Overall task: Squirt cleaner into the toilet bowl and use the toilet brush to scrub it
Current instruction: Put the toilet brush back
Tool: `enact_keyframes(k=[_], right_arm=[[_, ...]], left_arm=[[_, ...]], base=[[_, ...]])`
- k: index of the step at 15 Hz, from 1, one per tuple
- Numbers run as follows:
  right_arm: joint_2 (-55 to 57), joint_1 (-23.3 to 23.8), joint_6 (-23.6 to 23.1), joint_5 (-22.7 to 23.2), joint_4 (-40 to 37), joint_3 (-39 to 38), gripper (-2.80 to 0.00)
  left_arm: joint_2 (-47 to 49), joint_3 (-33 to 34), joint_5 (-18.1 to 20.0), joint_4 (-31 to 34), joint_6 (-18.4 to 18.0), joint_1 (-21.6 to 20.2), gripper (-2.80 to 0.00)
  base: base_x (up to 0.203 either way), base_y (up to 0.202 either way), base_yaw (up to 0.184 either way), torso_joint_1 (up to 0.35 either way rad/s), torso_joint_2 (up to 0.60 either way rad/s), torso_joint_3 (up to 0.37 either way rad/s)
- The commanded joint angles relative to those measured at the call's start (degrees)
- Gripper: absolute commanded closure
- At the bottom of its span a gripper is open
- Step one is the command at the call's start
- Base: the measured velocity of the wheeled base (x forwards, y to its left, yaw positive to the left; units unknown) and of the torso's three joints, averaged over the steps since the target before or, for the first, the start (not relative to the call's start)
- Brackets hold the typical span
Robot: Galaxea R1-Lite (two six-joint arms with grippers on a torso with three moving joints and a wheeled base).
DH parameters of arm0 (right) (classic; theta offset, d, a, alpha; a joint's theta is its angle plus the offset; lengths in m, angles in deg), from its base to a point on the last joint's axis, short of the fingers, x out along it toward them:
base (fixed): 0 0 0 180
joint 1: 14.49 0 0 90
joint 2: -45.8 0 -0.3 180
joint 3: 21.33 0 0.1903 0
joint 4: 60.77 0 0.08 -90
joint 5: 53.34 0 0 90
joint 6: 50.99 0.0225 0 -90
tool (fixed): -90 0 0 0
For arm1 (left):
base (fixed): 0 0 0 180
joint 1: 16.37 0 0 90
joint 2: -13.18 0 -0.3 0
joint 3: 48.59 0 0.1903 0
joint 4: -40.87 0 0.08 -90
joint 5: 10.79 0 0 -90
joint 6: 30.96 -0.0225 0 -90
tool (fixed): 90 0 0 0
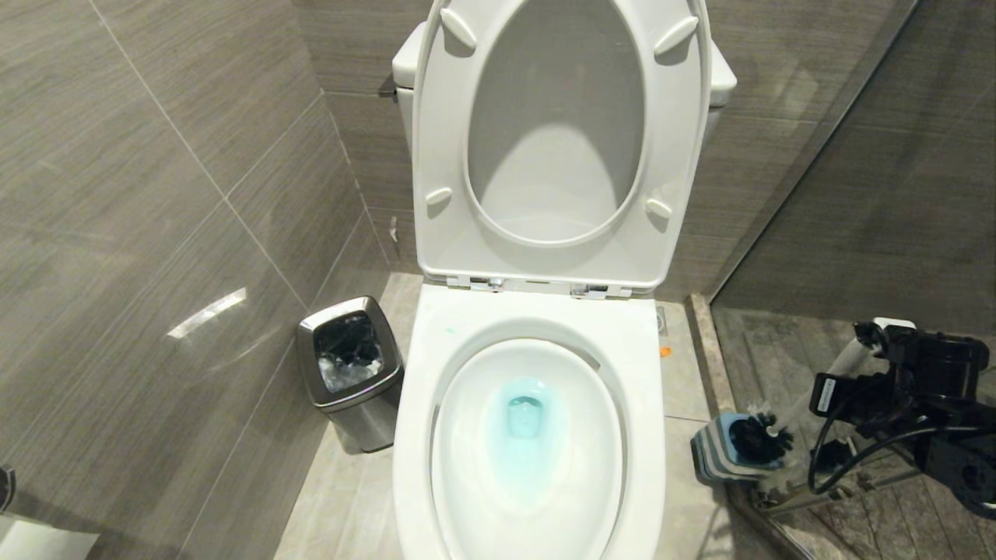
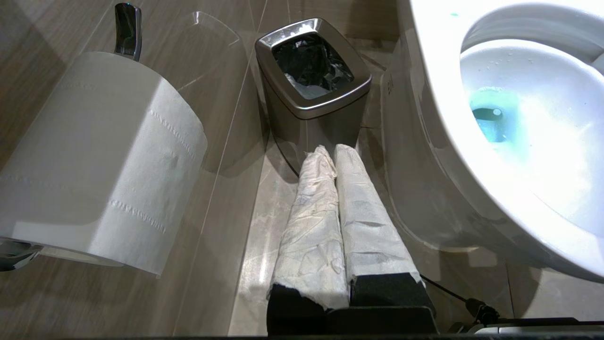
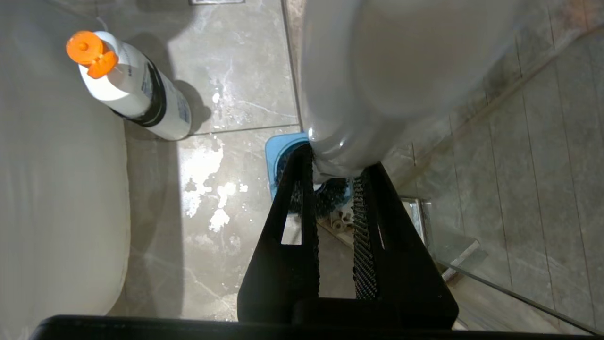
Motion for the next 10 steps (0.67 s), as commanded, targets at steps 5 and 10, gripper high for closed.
enact_keyframes(k=[5,10], right_arm=[[3.99,0.04,-0.10,-0.05,2.79,0.75,0.00],[5.66,0.04,-0.28,-0.07,2.80,0.87,0.00]], left_arm=[[-0.01,0.00,-0.01,-0.01,-0.02,0.05,0.00],[-0.01,0.00,-0.01,-0.01,-0.02,0.04,0.00]], base=[[0.000,0.000,0.000,0.000,0.00,0.000],[0.000,0.000,0.000,0.000,0.00,0.000]])
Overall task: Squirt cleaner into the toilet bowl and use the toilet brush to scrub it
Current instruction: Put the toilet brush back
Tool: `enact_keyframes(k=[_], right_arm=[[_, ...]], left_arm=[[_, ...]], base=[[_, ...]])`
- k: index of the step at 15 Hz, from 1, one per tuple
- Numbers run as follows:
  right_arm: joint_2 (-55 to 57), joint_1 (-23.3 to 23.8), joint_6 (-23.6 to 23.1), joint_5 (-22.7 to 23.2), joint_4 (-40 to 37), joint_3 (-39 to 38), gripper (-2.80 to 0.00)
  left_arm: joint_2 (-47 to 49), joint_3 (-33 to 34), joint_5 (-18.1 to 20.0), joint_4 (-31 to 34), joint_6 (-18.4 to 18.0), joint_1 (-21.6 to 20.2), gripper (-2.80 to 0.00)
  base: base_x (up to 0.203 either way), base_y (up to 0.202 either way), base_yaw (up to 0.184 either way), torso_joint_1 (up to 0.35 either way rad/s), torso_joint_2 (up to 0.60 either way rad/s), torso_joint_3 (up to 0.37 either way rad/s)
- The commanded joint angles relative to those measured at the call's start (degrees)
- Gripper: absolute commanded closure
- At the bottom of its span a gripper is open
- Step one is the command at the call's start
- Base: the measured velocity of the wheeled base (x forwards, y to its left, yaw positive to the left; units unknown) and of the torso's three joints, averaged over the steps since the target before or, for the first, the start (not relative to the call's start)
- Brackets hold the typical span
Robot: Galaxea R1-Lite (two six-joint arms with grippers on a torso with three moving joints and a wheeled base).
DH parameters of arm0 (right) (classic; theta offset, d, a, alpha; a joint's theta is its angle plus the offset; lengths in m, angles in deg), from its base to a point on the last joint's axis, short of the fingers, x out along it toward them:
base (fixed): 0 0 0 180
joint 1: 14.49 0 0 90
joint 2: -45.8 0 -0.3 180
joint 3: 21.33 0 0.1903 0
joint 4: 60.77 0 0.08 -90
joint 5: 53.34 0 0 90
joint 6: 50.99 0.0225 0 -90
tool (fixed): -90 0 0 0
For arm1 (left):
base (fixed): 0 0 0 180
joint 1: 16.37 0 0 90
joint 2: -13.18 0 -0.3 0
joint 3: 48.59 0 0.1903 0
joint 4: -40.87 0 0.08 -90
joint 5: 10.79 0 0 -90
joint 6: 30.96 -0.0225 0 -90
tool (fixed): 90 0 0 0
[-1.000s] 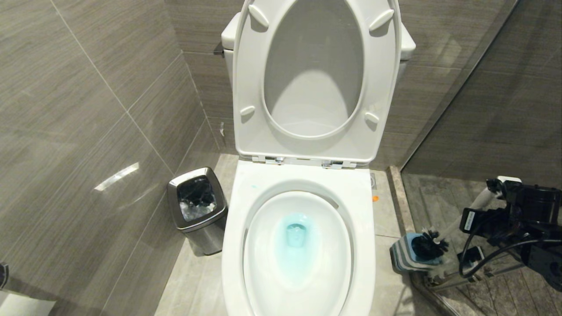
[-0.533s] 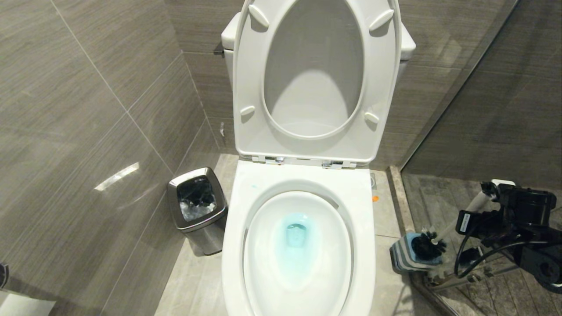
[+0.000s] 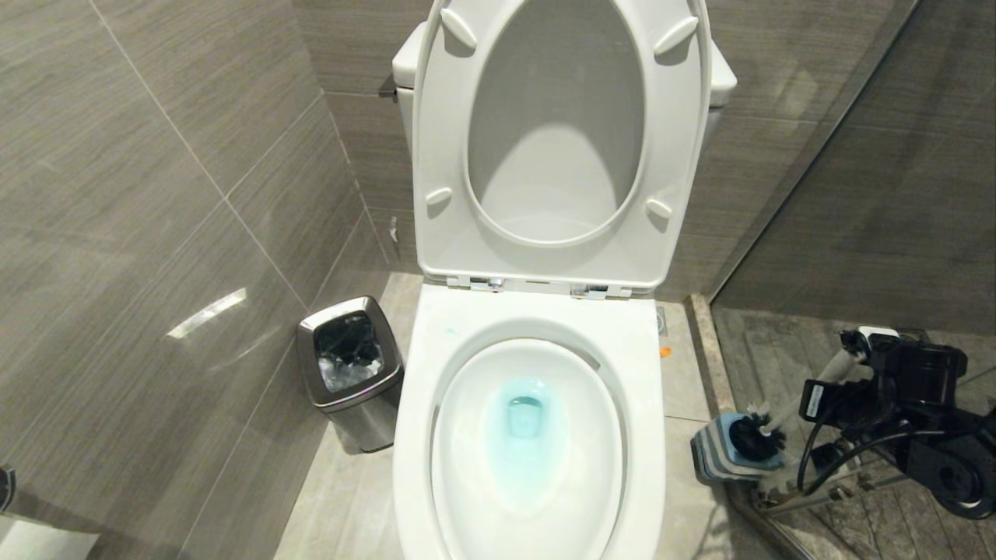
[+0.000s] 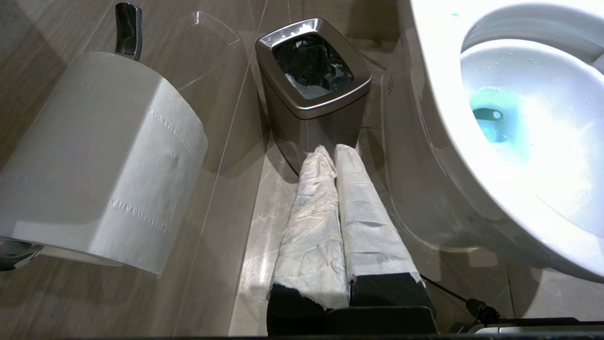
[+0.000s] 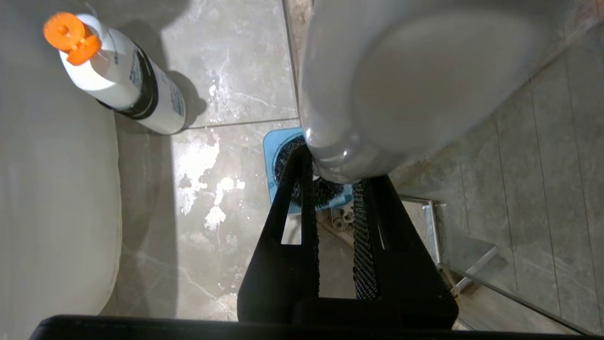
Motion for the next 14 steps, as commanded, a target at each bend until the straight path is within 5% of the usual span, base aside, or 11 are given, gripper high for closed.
enact_keyframes(k=[1,14], right_arm=[[1.12,-0.06,-0.07,-0.07,0.28,0.11,0.00],[4.33,-0.08,-2.72,-0.07,0.19,2.74,0.00]], left_arm=[[-0.01,0.00,-0.01,-0.01,-0.05,0.05,0.00],[-0.01,0.00,-0.01,-0.01,-0.05,0.04,0.00]], base=[[0.000,0.000,0.000,0.000,0.00,0.000],[0.000,0.000,0.000,0.000,0.00,0.000]])
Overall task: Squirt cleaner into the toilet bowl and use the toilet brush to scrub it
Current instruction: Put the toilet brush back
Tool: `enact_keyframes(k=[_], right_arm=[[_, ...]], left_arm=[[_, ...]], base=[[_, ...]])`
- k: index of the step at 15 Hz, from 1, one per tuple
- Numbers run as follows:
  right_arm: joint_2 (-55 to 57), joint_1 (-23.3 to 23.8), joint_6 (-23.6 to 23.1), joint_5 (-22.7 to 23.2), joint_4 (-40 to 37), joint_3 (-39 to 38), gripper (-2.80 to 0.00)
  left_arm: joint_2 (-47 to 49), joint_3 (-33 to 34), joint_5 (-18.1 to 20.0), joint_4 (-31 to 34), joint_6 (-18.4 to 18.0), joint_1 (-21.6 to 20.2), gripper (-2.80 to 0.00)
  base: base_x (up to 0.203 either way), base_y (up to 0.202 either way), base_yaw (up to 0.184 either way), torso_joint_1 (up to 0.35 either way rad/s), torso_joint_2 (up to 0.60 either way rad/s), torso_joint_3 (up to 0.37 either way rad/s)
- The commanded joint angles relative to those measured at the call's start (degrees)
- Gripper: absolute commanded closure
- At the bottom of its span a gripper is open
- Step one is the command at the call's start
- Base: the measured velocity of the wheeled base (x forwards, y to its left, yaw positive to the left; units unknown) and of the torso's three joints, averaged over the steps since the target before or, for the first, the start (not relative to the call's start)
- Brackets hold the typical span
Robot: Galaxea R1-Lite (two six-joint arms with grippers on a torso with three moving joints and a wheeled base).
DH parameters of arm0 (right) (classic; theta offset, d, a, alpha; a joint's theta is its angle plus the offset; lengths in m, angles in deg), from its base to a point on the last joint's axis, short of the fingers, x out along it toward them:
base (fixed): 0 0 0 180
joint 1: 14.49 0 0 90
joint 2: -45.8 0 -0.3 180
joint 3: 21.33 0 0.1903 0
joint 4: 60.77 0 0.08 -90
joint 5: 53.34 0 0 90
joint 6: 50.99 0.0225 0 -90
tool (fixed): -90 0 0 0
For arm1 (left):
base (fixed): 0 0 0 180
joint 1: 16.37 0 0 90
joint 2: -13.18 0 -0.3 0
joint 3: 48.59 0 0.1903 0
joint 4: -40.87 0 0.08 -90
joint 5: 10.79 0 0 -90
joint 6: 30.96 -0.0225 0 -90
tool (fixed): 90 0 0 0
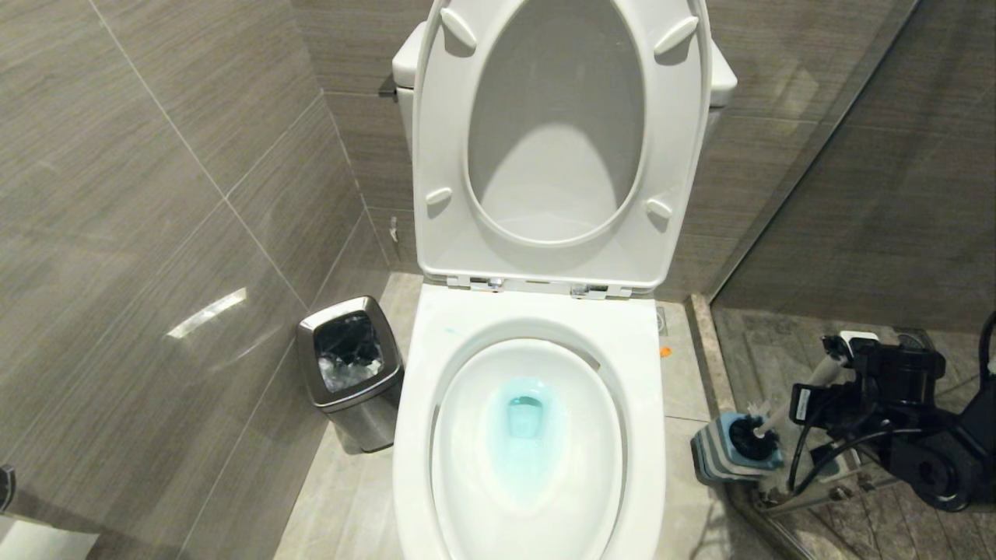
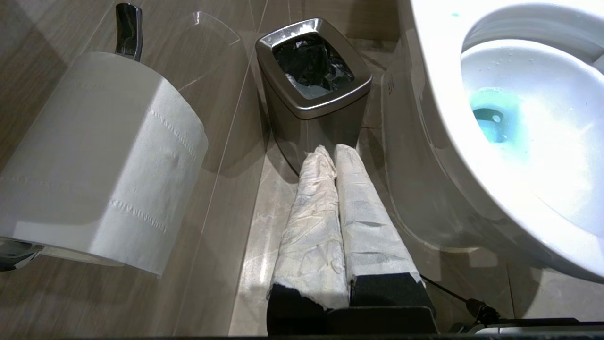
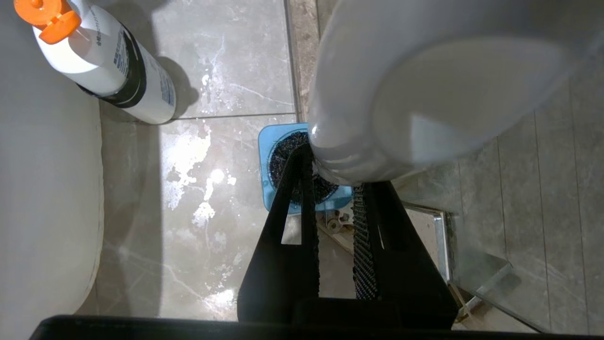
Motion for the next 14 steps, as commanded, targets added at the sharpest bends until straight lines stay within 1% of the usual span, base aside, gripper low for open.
enact_keyframes(k=[1,5,6,11,14], right_arm=[[0.56,0.00,0.05,-0.07,0.29,0.17,0.00],[0.83,0.00,-0.03,-0.07,0.20,0.44,0.00],[0.90,-0.02,0.12,0.00,0.29,0.74,-2.80],[0.80,0.00,0.39,0.10,0.29,1.18,-2.80],[-1.42,-0.26,0.31,0.57,0.23,0.65,-2.80]], left_arm=[[-0.01,0.00,-0.01,-0.01,-0.02,0.05,0.00],[-0.01,0.00,-0.01,-0.01,-0.02,0.05,0.00],[-0.01,0.00,-0.01,-0.01,-0.02,-0.04,0.00],[-0.01,0.03,-0.01,-0.01,-0.02,0.00,0.00],[-0.01,0.00,-0.01,-0.01,-0.02,0.03,0.00]], base=[[0.000,0.000,0.000,0.000,0.00,0.000],[0.000,0.000,0.000,0.000,0.00,0.000],[0.000,0.000,0.000,0.000,0.00,0.000],[0.000,0.000,0.000,0.000,0.00,0.000],[0.000,0.000,0.000,0.000,0.00,0.000]])
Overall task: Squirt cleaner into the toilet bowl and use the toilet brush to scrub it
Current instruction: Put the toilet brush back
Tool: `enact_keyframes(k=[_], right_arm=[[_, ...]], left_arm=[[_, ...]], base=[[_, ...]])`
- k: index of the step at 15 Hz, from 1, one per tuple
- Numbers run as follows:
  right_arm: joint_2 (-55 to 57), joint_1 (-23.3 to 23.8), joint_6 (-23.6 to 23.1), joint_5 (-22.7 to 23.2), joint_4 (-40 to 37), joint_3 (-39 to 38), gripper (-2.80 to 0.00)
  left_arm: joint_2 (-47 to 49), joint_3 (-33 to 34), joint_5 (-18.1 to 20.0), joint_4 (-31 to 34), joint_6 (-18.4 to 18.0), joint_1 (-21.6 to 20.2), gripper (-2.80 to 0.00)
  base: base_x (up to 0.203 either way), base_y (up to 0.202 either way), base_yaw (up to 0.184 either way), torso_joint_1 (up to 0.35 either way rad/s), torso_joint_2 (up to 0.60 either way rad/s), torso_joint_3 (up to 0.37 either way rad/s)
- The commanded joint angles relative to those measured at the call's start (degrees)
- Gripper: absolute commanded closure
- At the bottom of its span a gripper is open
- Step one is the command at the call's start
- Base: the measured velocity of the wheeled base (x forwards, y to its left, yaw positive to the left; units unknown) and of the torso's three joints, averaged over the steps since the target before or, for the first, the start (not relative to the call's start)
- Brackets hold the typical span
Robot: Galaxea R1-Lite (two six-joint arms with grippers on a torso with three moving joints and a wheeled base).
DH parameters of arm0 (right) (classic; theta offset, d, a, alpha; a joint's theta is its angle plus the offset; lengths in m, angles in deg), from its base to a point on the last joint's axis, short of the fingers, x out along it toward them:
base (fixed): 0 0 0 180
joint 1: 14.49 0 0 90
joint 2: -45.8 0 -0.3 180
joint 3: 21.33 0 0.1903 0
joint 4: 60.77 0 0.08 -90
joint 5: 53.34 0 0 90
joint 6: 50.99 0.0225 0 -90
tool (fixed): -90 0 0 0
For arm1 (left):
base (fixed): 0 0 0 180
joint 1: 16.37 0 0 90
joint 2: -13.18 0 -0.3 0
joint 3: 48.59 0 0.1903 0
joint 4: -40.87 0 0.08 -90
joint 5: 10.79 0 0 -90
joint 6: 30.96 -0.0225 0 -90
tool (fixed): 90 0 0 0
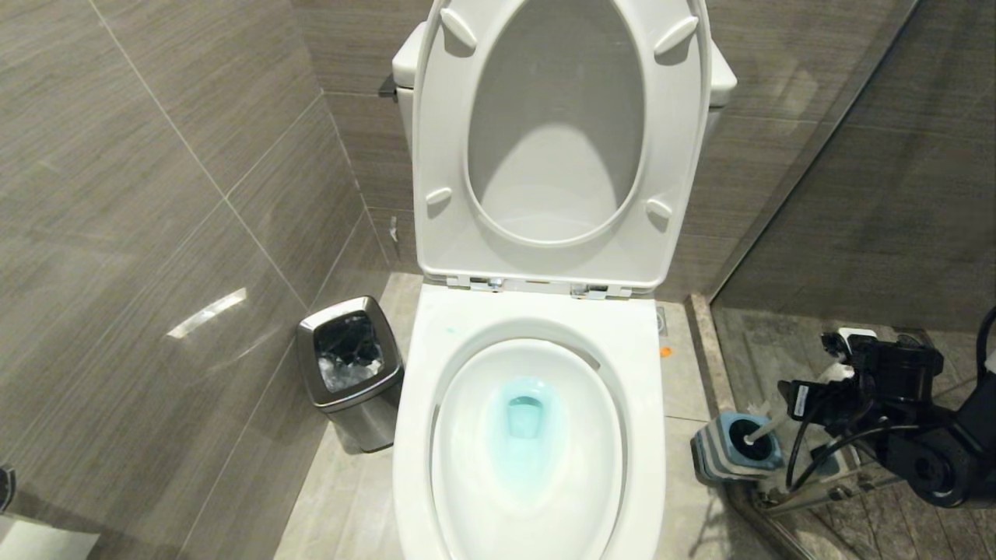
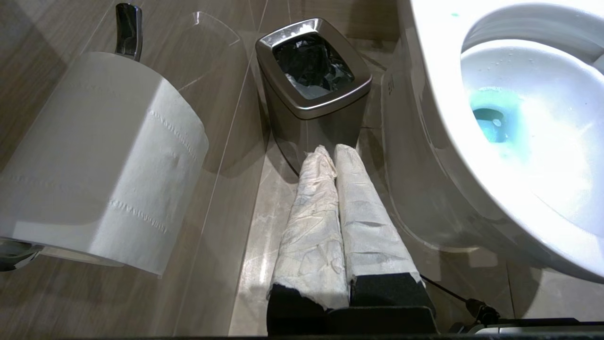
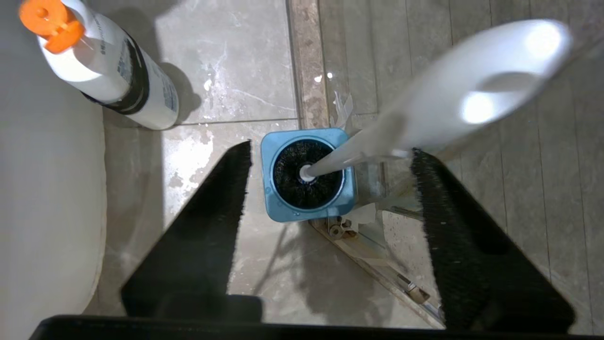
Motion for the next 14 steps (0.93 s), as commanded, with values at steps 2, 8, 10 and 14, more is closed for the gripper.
enact_keyframes(k=[2,8,10,14], right_arm=[[-4.36,-1.17,-0.11,0.94,0.04,-1.86,-2.80],[-12.65,-5.24,-0.14,2.67,-1.09,-10.85,-2.80],[-16.59,-6.90,-0.08,2.71,-2.81,-11.49,-2.80],[-25.16,-8.72,-0.41,2.64,-6.94,-10.11,-2.80]], left_arm=[[-0.01,0.00,0.01,-0.01,-0.02,0.05,0.00],[-0.01,0.00,0.01,-0.01,-0.02,0.07,0.00],[-0.01,0.00,0.01,-0.01,-0.02,0.02,0.00],[-0.01,0.09,0.01,-0.01,-0.02,0.07,0.00]], base=[[0.000,0.000,0.000,0.000,0.00,0.000],[0.000,0.000,0.000,0.000,0.00,0.000],[0.000,0.000,0.000,0.000,0.00,0.000],[0.000,0.000,0.000,0.000,0.00,0.000]])
